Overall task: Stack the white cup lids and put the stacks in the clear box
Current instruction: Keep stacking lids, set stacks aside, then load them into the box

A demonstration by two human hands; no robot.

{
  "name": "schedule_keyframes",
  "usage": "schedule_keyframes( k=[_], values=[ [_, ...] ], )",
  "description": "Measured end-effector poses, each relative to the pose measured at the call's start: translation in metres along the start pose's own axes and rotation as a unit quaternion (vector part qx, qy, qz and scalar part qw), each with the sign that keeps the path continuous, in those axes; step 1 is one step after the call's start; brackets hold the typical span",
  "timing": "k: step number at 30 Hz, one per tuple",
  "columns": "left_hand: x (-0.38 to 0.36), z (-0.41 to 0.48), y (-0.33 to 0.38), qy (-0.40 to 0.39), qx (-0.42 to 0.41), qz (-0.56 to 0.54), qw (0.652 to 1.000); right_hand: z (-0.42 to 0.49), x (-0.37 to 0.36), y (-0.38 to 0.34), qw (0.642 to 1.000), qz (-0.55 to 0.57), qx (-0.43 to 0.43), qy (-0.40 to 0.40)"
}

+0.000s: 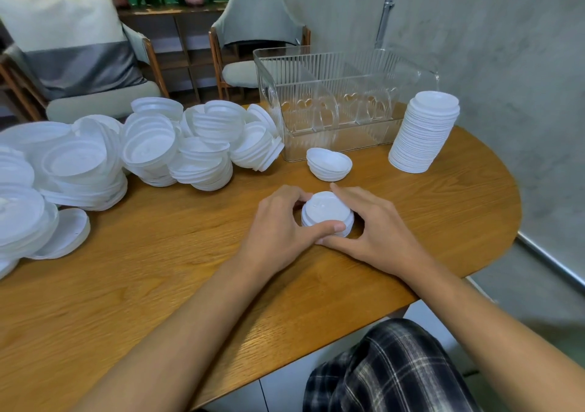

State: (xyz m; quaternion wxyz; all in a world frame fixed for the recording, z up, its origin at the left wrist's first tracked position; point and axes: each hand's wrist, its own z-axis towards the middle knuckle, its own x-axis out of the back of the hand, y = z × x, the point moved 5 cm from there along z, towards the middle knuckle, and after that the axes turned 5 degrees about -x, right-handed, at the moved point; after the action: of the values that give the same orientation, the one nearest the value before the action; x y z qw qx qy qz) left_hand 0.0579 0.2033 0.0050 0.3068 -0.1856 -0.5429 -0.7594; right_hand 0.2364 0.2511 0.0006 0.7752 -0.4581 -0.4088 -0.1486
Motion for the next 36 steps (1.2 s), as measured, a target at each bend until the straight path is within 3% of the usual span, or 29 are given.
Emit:
schedule_keyframes(
  k=[3, 9, 17, 30, 36],
  values=[
    [0.005, 0.001, 0.003, -0.013, -0.031, 0.007, 0.999, 0.001, 0.0, 0.001, 1.0, -0.003, -0.01, 0.012],
    [0.017, 0.026, -0.014, 0.051, -0.096, 0.106, 0.988, 0.003, 0.006, 0.008, 0.995, -0.017, -0.067, 0.078],
    [-0.014, 0.065, -0.001, 0.026, -0.239, 0.229, 0.943, 0.001, 0.01, 0.008, 0.987, -0.051, -0.11, 0.107],
    [0.011, 0.032, -0.001, 0.069, -0.236, 0.272, 0.931, 0.002, 0.007, 0.006, 0.994, -0.026, -0.083, 0.064],
    [0.042, 0.009, -0.012, 0.088, -0.17, 0.232, 0.954, 0.001, 0.006, 0.004, 0.997, -0.02, -0.062, 0.05]
  ],
)
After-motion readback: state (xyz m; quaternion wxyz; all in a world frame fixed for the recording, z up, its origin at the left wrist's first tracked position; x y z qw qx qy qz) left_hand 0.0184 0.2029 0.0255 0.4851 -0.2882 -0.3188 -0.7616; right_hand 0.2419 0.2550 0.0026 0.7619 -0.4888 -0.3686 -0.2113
